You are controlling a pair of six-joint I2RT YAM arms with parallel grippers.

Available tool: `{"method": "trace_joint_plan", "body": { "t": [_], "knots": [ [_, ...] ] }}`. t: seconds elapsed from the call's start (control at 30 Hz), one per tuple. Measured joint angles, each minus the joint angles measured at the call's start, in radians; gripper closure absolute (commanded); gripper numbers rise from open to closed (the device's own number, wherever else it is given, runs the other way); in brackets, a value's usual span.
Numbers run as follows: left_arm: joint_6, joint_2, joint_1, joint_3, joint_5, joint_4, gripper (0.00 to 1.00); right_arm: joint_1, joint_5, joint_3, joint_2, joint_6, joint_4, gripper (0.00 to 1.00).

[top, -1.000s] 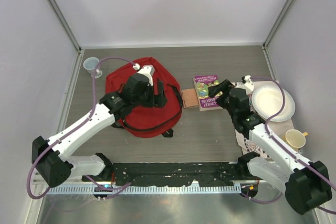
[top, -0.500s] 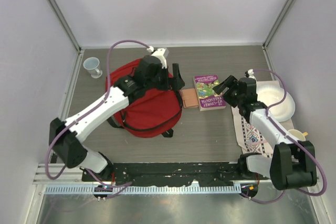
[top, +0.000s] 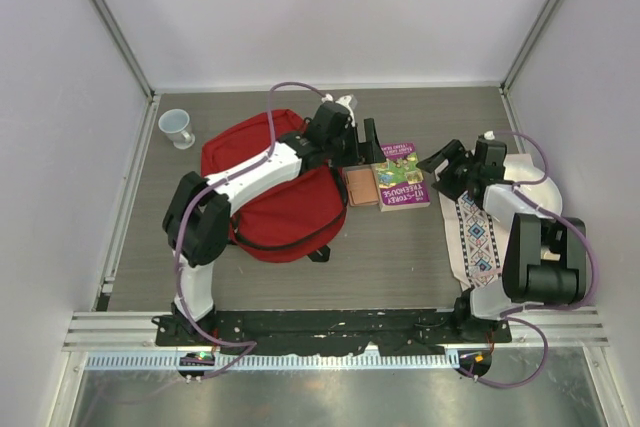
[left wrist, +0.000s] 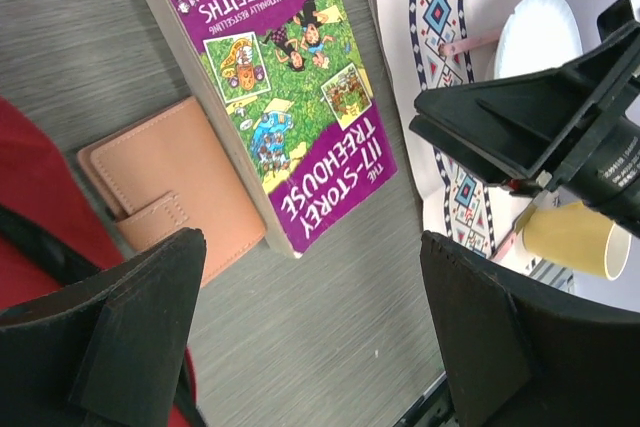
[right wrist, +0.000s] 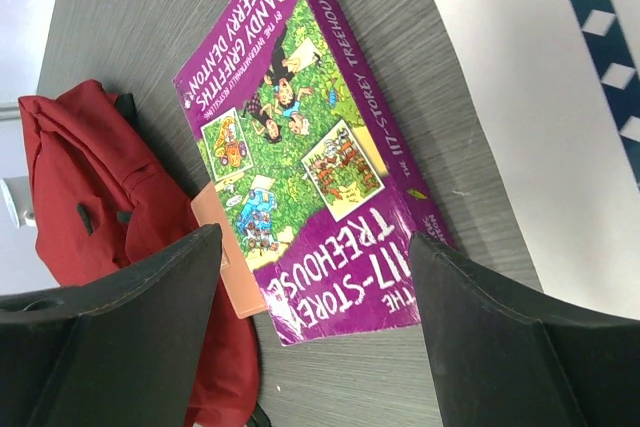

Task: Pack the student bag
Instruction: Pick up the book from the center of the board.

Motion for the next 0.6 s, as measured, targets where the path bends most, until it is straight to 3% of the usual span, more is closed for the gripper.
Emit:
{"method": "trace_joint_plan", "body": {
  "t": [0.33,0.6],
  "knots": [
    [-0.125,0.192,-0.016,0.128,0.016,0.056,0.11,-0.003,-0.048,0.042,0.1,0.0,0.062,0.21],
    [-0.187,0.273,-0.028,0.138,0.016,0.06,0.16,-0.003,-0.052,0.044,0.153,0.0,0.091,0.23]
  ]
}}
